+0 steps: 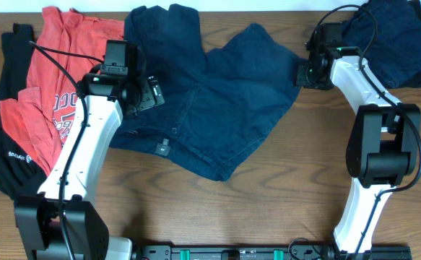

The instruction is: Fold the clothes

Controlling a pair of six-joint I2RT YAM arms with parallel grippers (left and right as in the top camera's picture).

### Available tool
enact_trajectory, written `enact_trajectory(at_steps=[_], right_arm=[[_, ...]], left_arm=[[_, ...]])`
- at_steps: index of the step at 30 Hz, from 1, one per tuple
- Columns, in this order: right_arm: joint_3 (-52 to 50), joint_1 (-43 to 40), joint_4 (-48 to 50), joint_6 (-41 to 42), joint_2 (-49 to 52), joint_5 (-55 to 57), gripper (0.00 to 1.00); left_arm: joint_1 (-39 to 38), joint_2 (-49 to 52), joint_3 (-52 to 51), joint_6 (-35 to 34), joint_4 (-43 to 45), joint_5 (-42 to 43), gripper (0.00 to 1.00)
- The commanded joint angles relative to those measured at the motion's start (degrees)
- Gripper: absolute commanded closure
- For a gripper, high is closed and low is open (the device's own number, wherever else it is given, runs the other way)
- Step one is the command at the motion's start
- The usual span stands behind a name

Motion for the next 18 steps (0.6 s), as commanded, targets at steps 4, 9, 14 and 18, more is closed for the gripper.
enact_trajectory(at_steps=[4, 9, 14, 18], right_arm=[[-0.3, 0.5, 1.9, 4.2, 3.3, 2.0, 0.58], [-0.3, 0.8, 2.7, 5.3, 5.2, 2.1, 0.64], [-0.3, 0.7, 2.7, 5.3, 6.5, 2.7, 0.76], [-0.2, 0.6, 2.6, 5.4, 6.4, 4.8, 0.99]], left_arm=[[-0.6, 0.5, -0.2, -1.6, 0.2, 0.3, 0.02], [-0.6, 1.4, -0.4, -1.7, 0.2, 0.3, 0.02], [-0.6, 2.1, -1.4, -1.7, 0.9, 0.3, 0.02], [-0.6, 2.1, -3.0, -1.7, 2.6, 0.7, 0.02]])
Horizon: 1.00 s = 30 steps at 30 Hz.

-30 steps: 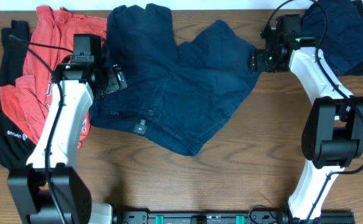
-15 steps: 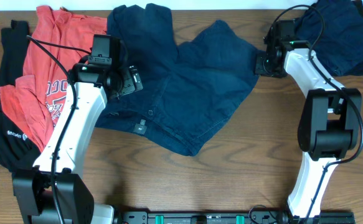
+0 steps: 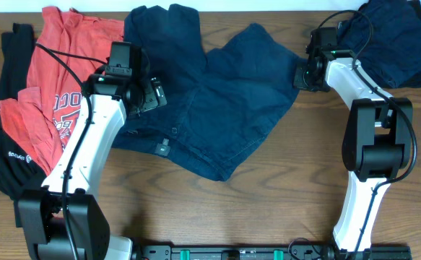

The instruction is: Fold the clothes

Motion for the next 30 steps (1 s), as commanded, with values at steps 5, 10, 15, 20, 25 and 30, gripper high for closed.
enact_trajectory(at_steps=[5, 10, 15, 20, 25, 30], right_arm=[[-0.2, -0.9, -4.4, 1.5, 0.8, 2.2, 0.99], [-0.2, -2.7, -13.9, 1.5, -5.5, 2.3, 0.99], [-0.2, -4.8, -26.7, 0.2, -13.4, 4.5, 0.99], [-0.2, -7.8, -36.7, 0.3, -19.3, 10.9, 0.99], [-0.3, -9.3, -34.6, -1.3, -21.7, 5.0, 0.99], [-0.7, -7.6, -29.5, -3.5, -21.6, -1.2, 0.82]], left_arm=[[-0.2, 0.8, -2.0, -0.9, -0.2, 3.3, 0.02], [-0.5, 0.8, -2.0, -0.5, -0.9, 3.4, 0.02], [-1.6, 0.8, -2.0, 0.4, -0.9, 3.4, 0.02], [-2.7, 0.8, -2.0, 0.8, -1.3, 3.4, 0.02], [-3.8, 0.8, -2.0, 0.8, -1.4, 3.4, 0.02], [-5.8, 0.8, -2.1, 2.7, -4.3, 3.9, 0.02]])
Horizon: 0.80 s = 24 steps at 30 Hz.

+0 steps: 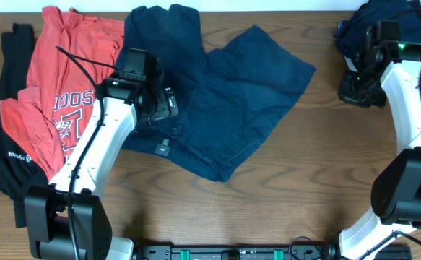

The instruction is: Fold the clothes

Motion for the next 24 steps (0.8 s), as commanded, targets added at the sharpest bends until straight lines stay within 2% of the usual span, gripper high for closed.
enact_trajectory(at_steps=[1, 4, 11, 15, 24], right_arm=[[-0.3, 1.5, 1.7, -1.9, 0.0, -4.0, 0.79], [-0.3, 1.5, 4.0, -2.1, 0.0, -4.0, 0.71], [-0.3, 1.2, 6.0, -3.1, 0.0, -4.0, 0.67], [-0.3, 1.2, 6.1, -3.4, 0.0, -4.0, 0.66], [-0.3, 1.2, 6.1, -3.4, 0.0, -4.1, 0.65]], left_arm=[[-2.1, 0.8, -0.6, 3.0, -2.1, 1.7, 0.02], [-5.4, 0.7, -2.5, 7.7, -3.4, 5.6, 0.02], [-15.3, 0.8, -10.9, 17.4, 0.2, 8.6, 0.02], [-20.5, 0.8, -13.4, 24.7, 3.8, 13.3, 0.02], [-27.3, 4.6, -13.5, 30.7, 5.9, 14.6, 0.02]])
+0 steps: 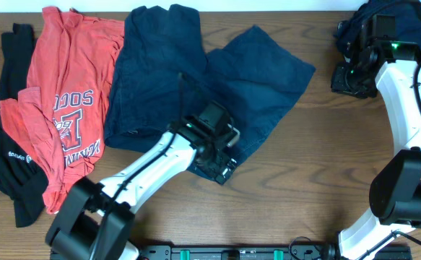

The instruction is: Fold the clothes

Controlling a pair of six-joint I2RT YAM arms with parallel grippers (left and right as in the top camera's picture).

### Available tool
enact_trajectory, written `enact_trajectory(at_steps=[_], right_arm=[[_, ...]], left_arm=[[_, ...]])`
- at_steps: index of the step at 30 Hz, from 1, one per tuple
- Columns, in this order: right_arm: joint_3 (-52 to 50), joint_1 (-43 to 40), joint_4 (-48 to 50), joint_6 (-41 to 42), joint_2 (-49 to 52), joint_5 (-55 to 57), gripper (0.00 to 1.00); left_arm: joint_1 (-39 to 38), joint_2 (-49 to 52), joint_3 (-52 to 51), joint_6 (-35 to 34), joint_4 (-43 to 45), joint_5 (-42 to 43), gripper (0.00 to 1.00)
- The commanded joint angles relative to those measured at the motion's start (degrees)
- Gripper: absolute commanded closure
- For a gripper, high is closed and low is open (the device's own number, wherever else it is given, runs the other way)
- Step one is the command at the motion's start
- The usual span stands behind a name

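Dark blue denim shorts lie spread flat across the middle of the table, waist to the left and legs to the right. My left gripper is down at the shorts' near hem, its fingers over the cloth edge; whether they pinch it is hidden. My right gripper hovers off the shorts at the far right, apart from the leg corner, and looks open with nothing in it. A red printed T-shirt lies at the left, and a black garment beside it.
A bundled dark blue garment sits at the back right corner, just behind my right wrist. The red shirt overlaps the shorts' left edge. Bare wood shows along the front and between the shorts and my right arm.
My left gripper has moved from the shorts' waist area at centre-left to the near hem, lower and to the right. My right gripper shifted slightly left and back. The shorts lie as before.
At first my left gripper was on the shorts' waistband and my right at the far leg's corner. Then the right was away near the back right bundle, leaving the corner flat, while the left was further right. Now the left is at the near hem.
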Motion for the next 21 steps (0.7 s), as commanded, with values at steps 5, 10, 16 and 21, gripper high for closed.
enact_trajectory(at_steps=[5, 10, 16, 21], right_arm=[[-0.2, -0.2, 0.0, -0.9, 0.0, -0.3, 0.64], [-0.2, -0.2, 0.0, -0.9, 0.0, -0.3, 0.64], [-0.2, -0.2, 0.1, -0.8, 0.0, -0.3, 0.65], [-0.2, -0.2, 0.5, -0.9, 0.0, -0.5, 0.65]], left_arm=[[-1.1, 7.0, 0.2, 4.7, -1.7, 1.4, 0.02], [-1.1, 7.0, 0.3, 5.6, -2.3, 4.6, 0.02], [-2.0, 7.0, 0.3, 4.6, -2.4, 5.6, 0.22], [-2.0, 7.0, 0.3, 1.0, -1.9, 3.6, 0.47]])
